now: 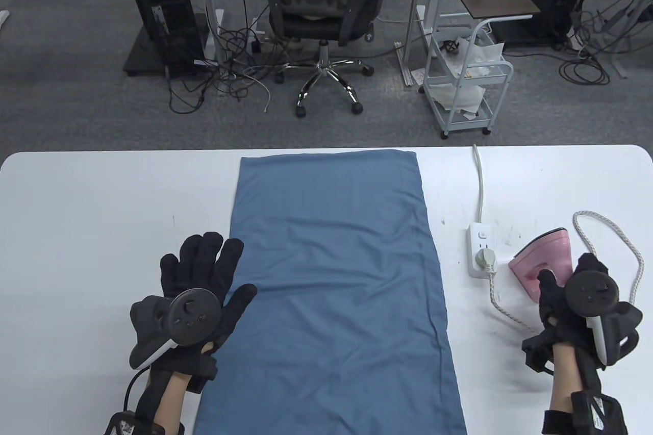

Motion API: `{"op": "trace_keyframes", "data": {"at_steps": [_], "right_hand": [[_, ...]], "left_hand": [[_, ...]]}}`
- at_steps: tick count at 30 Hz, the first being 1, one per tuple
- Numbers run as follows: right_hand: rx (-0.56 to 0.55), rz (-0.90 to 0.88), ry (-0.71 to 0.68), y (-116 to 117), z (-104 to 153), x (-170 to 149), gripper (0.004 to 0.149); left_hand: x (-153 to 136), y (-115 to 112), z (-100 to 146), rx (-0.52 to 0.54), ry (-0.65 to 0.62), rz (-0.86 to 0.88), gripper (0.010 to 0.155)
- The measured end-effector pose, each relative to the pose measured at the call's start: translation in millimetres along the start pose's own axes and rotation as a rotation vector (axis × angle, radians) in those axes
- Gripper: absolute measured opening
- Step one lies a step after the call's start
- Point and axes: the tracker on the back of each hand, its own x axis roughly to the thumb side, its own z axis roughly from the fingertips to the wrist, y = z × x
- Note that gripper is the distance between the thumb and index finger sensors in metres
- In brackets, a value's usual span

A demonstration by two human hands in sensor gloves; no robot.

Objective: Iron pillowcase with electric iron on table

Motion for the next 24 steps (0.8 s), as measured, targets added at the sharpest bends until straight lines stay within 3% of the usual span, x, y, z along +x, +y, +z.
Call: {"op": "trace_keyframes", "data": {"at_steps": [8, 19, 24], "right_hand": [[0.136, -0.205, 0.125, 32, -16, -36, 0.085], [0.156, -0.326, 0.208, 56, -29, -41, 0.066], [0.173, -0.329, 0.173, 59, -34, -39, 0.056]], "left_hand": [[-4, -6, -3, -0.020, 0.019, -0.016, 0.076], [-8, -10, -5, -0.036, 0.041, -0.036, 0.076], [-8, -9, -6, -0.044, 0.046, -0.043, 0.076]]}}
